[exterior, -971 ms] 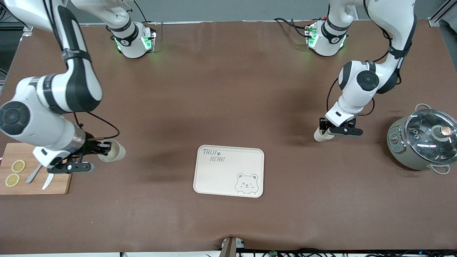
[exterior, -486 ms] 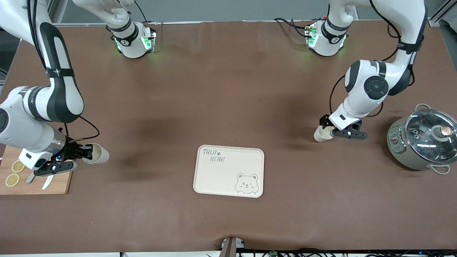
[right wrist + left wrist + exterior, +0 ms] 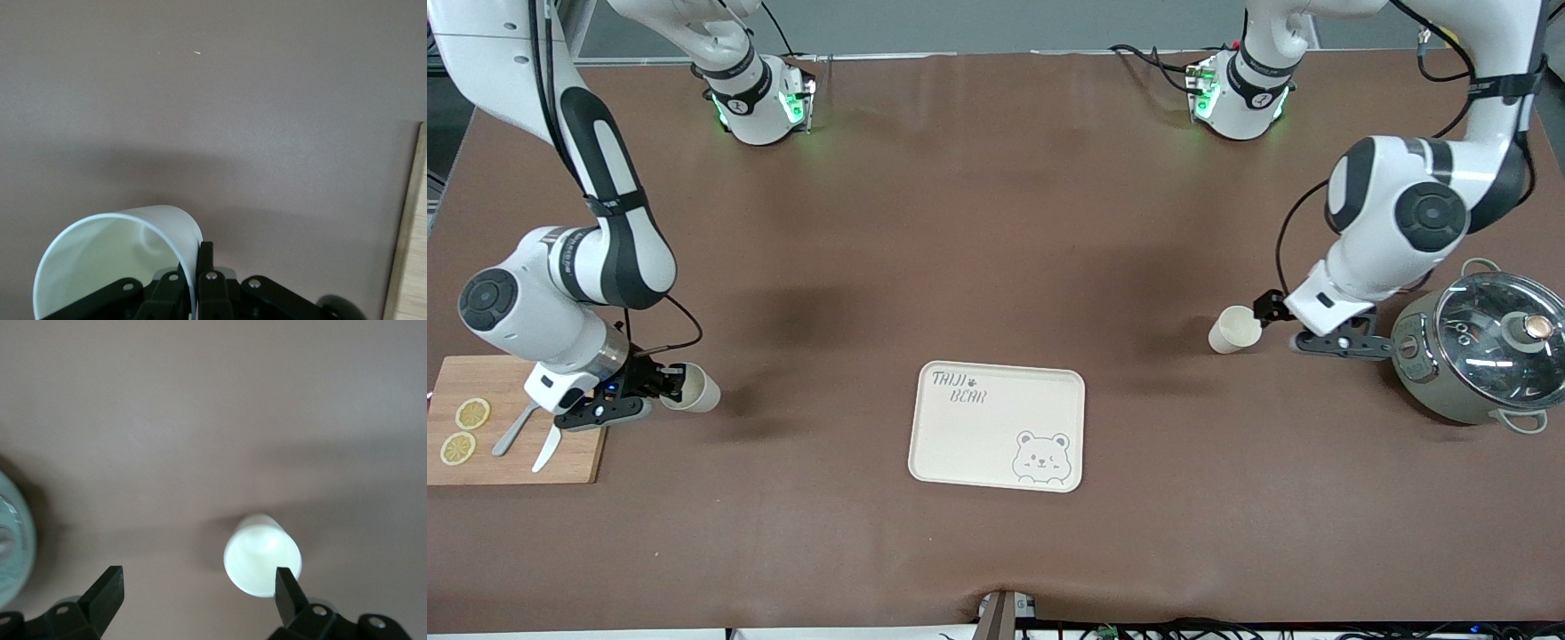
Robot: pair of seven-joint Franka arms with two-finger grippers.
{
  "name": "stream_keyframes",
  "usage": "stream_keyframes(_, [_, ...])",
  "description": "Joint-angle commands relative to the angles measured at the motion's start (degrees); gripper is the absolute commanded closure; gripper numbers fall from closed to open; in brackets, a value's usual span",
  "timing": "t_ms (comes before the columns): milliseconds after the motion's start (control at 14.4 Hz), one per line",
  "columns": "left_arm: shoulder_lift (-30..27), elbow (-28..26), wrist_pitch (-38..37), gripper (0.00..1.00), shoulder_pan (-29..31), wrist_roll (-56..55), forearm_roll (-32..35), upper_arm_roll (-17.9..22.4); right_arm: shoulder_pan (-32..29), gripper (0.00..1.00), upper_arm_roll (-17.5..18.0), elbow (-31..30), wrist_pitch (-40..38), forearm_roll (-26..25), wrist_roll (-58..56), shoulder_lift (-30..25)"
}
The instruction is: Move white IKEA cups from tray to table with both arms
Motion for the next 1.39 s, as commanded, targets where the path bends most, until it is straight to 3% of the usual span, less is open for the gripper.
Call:
stream_keyframes(0, [3.85,8.79,-1.76,0.0,3.74,-0.22,0.41,-0.38,-0.97,1.0,0.79,-0.75,2.52,1.27,-1.76,0.87])
stream_keyframes(208, [3.95,14.34,-5.88,0.0,5.76,-0.04,-2.83,0.23,-0.88,1.0,0.87,-1.1,5.6,1.27,-1.76,2.63])
stream_keyframes(416, [5.87,24.96,-16.76,0.0,9.73,2.24,-2.84,0.15,-0.88,1.0,0.87,-2.15,7.89,1.27,-1.76,3.69])
stream_keyframes(555, [7.28,28.94,-20.04,0.0,9.73,1.9,-2.75,0.15,-0.88,1.0,0.96,-2.25,8.24,1.27,-1.76,4.21])
stream_keyframes(833, [7.72,28.78,-20.05,0.0,12.0,2.42,-1.96,-0.37,-0.79,1.0,0.96,-2.34,9.74,1.27,-1.76,5.09])
stream_keyframes(971, [8.07,28.86,-20.05,0.0,14.38,1.9,-2.05,-3.7,-0.79,1.0,1.05,-2.33,9.83,1.27,-1.76,5.27])
stream_keyframes(1318, [7.46,29.04,-22.5,0.0,14.13,1.28,-3.01,-4.16,-0.97,1.0,1.49,-2.42,11.67,1.27,-1.76,6.5])
